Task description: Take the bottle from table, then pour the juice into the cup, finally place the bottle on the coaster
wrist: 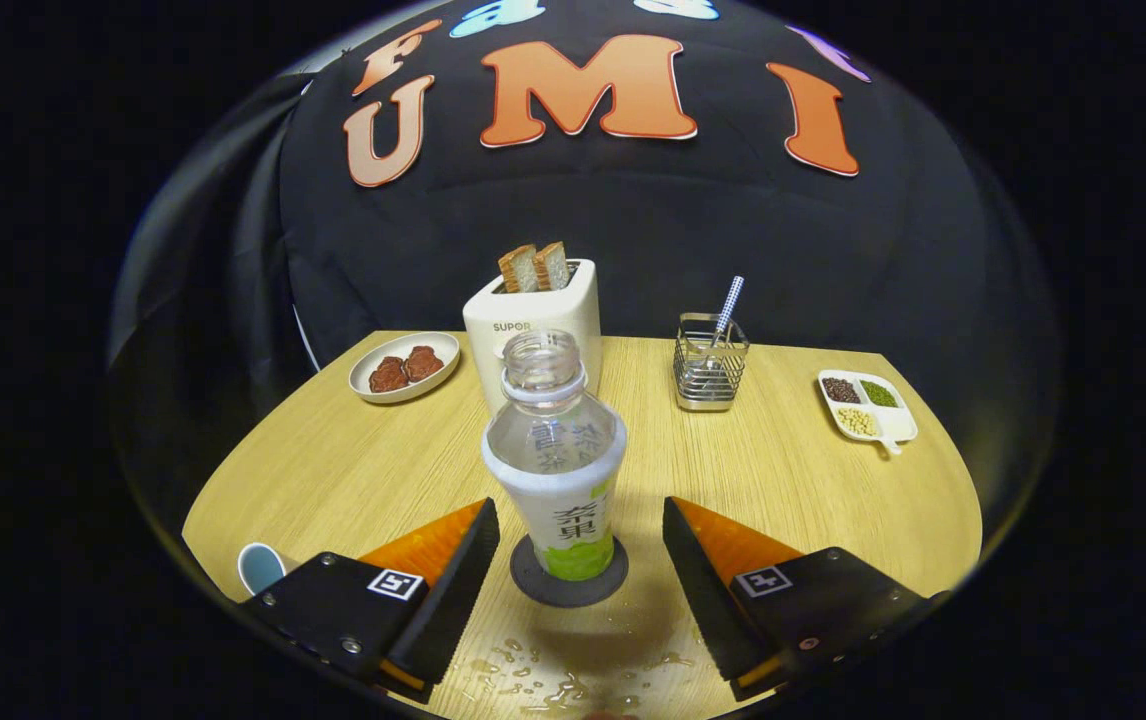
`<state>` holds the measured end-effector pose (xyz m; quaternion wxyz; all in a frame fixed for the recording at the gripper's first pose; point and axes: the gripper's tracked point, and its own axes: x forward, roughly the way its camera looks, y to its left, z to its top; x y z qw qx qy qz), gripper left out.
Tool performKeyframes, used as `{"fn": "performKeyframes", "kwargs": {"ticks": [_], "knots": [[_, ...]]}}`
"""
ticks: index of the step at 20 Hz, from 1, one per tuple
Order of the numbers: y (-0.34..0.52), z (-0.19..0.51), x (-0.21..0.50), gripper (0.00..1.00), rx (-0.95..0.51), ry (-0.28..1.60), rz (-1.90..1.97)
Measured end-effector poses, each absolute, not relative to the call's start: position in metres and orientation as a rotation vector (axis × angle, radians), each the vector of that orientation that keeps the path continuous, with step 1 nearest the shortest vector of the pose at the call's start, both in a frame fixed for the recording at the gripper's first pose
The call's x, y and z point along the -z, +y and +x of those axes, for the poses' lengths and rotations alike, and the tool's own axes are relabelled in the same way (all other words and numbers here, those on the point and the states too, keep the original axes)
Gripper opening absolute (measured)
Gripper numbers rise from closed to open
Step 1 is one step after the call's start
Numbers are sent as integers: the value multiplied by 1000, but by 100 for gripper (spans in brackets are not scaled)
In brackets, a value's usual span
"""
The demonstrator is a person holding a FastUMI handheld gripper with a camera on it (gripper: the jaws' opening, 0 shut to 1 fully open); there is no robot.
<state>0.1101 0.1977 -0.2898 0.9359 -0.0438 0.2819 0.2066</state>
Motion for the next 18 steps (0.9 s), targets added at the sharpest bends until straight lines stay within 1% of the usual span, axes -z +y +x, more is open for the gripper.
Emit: {"fn": "performKeyframes", "kwargs": {"ticks": [3, 9, 12, 18], "knots": [[183, 90, 261, 97, -407, 577, -72], [140, 71, 177, 97, -312, 486, -32], [110, 64, 143, 97, -253, 477, -44], [81, 45, 67, 97, -193, 394, -30]]}}
